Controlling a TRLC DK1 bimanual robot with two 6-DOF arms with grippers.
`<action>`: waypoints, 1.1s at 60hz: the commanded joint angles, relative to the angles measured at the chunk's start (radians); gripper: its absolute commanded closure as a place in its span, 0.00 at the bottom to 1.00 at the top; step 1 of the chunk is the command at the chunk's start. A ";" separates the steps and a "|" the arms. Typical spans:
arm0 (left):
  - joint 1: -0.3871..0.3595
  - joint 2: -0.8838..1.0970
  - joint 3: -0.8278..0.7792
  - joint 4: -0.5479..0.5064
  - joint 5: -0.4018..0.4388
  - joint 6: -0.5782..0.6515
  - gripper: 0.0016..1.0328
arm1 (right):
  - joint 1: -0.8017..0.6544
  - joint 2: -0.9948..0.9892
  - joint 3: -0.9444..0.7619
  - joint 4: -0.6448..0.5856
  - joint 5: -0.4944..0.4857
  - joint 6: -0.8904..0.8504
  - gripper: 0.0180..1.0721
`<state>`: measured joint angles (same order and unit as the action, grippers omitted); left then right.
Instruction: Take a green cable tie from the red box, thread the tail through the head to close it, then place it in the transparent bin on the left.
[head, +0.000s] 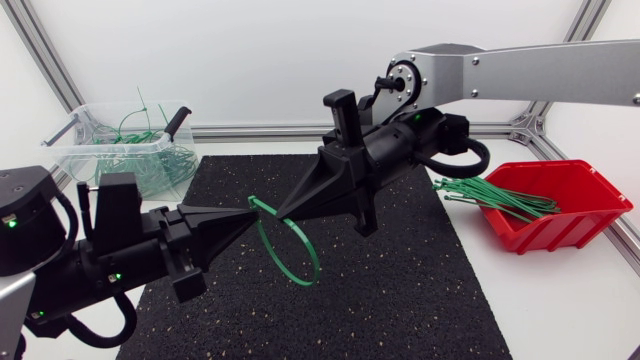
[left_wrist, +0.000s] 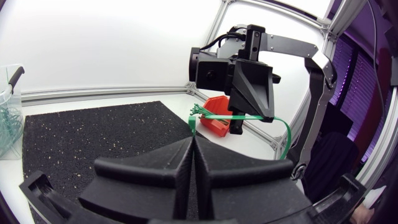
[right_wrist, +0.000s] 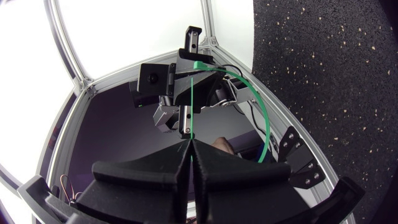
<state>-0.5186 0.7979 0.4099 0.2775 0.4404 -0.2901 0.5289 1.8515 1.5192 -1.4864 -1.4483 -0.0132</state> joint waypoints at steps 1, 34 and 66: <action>0.011 -0.006 0.049 -0.014 0.040 -0.070 0.97 | 0.002 -0.020 0.045 -0.051 -0.015 -0.019 0.94; 0.026 -0.043 0.115 -0.087 -0.008 -0.161 0.97 | 0.022 0.025 0.171 -0.226 -0.040 -0.014 0.94; 0.022 -0.057 0.113 -0.074 -0.009 -0.181 0.97 | 0.016 0.071 0.142 -0.195 -0.040 -0.019 0.94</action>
<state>-0.4976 0.7525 0.4931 0.1841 0.4362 -0.4461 0.5430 1.8988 1.6783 -1.6752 -1.4780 -0.0128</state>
